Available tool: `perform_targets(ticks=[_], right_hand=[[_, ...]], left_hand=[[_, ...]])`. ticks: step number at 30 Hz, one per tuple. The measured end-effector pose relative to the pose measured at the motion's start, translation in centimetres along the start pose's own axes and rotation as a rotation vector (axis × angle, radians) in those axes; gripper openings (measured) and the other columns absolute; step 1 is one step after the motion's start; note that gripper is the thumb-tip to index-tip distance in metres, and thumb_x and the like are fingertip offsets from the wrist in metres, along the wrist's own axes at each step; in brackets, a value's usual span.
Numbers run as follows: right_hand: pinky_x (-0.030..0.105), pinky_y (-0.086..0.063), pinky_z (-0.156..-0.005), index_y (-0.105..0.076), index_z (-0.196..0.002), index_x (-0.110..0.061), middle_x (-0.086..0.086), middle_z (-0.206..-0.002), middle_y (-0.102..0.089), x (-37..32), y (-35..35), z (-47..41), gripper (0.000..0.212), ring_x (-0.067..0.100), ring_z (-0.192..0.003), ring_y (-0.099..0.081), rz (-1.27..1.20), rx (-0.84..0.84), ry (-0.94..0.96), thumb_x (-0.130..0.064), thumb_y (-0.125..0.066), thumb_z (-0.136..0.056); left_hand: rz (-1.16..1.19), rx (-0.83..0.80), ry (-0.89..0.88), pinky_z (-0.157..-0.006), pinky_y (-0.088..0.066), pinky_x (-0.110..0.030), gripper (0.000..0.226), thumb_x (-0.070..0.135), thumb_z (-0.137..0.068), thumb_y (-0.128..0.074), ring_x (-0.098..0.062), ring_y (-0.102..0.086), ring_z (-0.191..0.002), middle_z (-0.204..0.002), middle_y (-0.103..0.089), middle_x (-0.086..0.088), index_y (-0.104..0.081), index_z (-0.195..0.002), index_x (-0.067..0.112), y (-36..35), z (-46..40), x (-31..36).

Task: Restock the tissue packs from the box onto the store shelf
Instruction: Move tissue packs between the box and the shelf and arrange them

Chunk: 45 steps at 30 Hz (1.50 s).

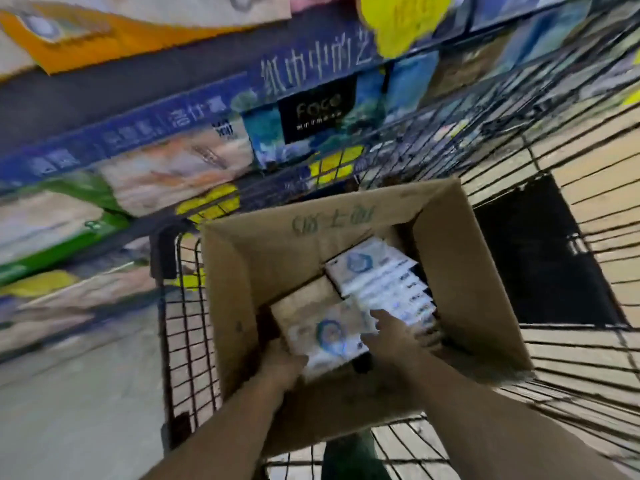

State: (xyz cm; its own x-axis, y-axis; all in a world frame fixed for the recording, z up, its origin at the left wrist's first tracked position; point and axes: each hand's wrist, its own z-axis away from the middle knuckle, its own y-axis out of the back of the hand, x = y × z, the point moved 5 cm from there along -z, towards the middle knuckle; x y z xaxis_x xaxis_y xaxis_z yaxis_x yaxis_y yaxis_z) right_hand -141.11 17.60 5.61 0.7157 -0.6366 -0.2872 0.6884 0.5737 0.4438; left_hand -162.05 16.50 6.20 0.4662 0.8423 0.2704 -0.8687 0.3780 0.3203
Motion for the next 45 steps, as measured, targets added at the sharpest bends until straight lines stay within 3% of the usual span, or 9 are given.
perform_targets(ticks=[6, 10, 17, 22, 29, 34, 38, 41, 45], right_hand=[[0.030, -0.048, -0.089, -0.046, -0.137, -0.013, 0.006, -0.131, -0.058, 0.0, -2.9, -1.1, 0.055, 0.022, -0.116, -0.057, -0.182, -0.099, -0.060, -0.031, -0.064, -0.088], [0.027, -0.050, -0.084, -0.050, -0.133, -0.013, 0.004, -0.125, -0.062, -2.5, -1.5, -1.6, 0.048, 0.016, -0.100, -0.061, -0.278, -0.159, 0.075, -0.031, -0.061, -0.090], [0.032, -0.034, -0.066, -0.057, -0.119, -0.007, 0.015, -0.092, -0.058, -3.6, 8.4, -9.1, 0.031, 0.027, -0.079, -0.050, -0.002, 0.255, 0.225, -0.025, -0.047, -0.095], [0.039, -0.043, -0.089, -0.038, -0.141, -0.011, 0.018, -0.131, -0.053, -1.2, 9.8, -14.0, 0.048, 0.038, -0.114, -0.053, 0.293, 0.134, 0.208, -0.030, -0.044, -0.098], [0.040, -0.049, -0.092, -0.054, -0.130, -0.023, 0.010, -0.125, -0.060, -1.4, 10.2, -11.0, 0.041, 0.033, -0.112, -0.057, 0.266, 0.090, 0.153, -0.037, -0.055, -0.092], [0.031, -0.047, -0.082, -0.053, -0.132, -0.015, 0.011, -0.125, -0.061, -1.9, 9.2, -5.7, 0.043, 0.031, -0.109, -0.059, 0.036, 0.138, 0.199, -0.023, -0.059, -0.090], [0.038, -0.048, -0.077, -0.033, -0.147, -0.009, 0.016, -0.133, -0.053, -1.0, 7.0, -2.5, 0.068, 0.033, -0.105, -0.059, -0.414, -0.051, 0.028, -0.020, -0.066, -0.089], [0.049, -0.052, -0.085, -0.059, -0.125, -0.003, 0.018, -0.117, -0.067, -3.0, 5.7, 0.6, 0.043, 0.036, -0.100, -0.064, -0.579, -0.202, 0.120, -0.020, -0.066, -0.086], [0.045, -0.049, -0.098, -0.059, -0.120, -0.004, 0.011, -0.114, -0.070, -9.4, 5.1, 7.6, 0.028, 0.028, -0.105, -0.066, -0.771, -0.371, 0.246, -0.009, -0.057, -0.092]], left_hand=[[0.272, 0.045, 0.180, -0.090, -0.050, -0.038, 0.036, 0.015, -0.089, -0.063, -0.031, -0.061, -0.106, -0.120, -0.064, -0.016, -0.058, -0.124, 0.005, -2.0, -0.7, -2.2], [0.324, 0.193, 0.233, -0.069, -0.047, -0.032, 0.027, 0.027, -0.093, -0.056, -0.028, -0.058, -0.081, -0.097, -0.063, -0.013, -0.060, -0.110, 0.005, -0.9, -0.1, -1.0], [0.280, 0.142, -0.021, -0.083, -0.046, -0.031, 0.035, 0.022, -0.092, -0.057, -0.026, -0.059, -0.098, -0.111, -0.062, -0.012, -0.057, -0.122, 0.004, -4.2, -5.5, 8.5], [0.322, 0.027, -0.005, -0.093, -0.048, -0.036, 0.045, 0.022, -0.096, -0.053, -0.031, -0.055, -0.110, -0.119, -0.059, -0.011, -0.045, -0.135, 0.003, -7.4, -9.1, 11.1], [0.425, 0.021, 0.026, -0.084, -0.049, -0.038, 0.042, 0.024, -0.092, -0.061, -0.026, -0.057, -0.092, -0.114, -0.060, -0.009, -0.051, -0.130, 0.010, -6.6, -7.3, 9.1], [0.457, -0.067, 0.101, -0.079, -0.051, -0.035, 0.027, 0.024, -0.091, -0.062, -0.016, -0.055, -0.084, -0.105, -0.059, -0.004, -0.056, -0.115, 0.012, -5.0, -3.2, 6.5], [0.497, -0.137, 0.055, -0.077, -0.048, -0.034, 0.016, 0.024, -0.093, -0.059, -0.018, -0.056, -0.094, -0.107, -0.060, -0.001, -0.056, -0.109, 0.023, -2.8, 0.1, 4.7], [0.535, -0.110, -0.117, -0.069, -0.046, -0.030, 0.011, 0.016, -0.094, -0.056, -0.019, -0.062, -0.087, -0.098, -0.067, -0.003, -0.061, -0.104, 0.019, 0.8, 2.9, 3.9], [0.622, -0.060, -0.342, -0.083, -0.056, -0.046, 0.026, 0.010, -0.086, -0.066, -0.030, -0.069, -0.092, -0.108, -0.070, -0.016, -0.064, -0.111, 0.008, 7.7, 7.5, 2.6]])
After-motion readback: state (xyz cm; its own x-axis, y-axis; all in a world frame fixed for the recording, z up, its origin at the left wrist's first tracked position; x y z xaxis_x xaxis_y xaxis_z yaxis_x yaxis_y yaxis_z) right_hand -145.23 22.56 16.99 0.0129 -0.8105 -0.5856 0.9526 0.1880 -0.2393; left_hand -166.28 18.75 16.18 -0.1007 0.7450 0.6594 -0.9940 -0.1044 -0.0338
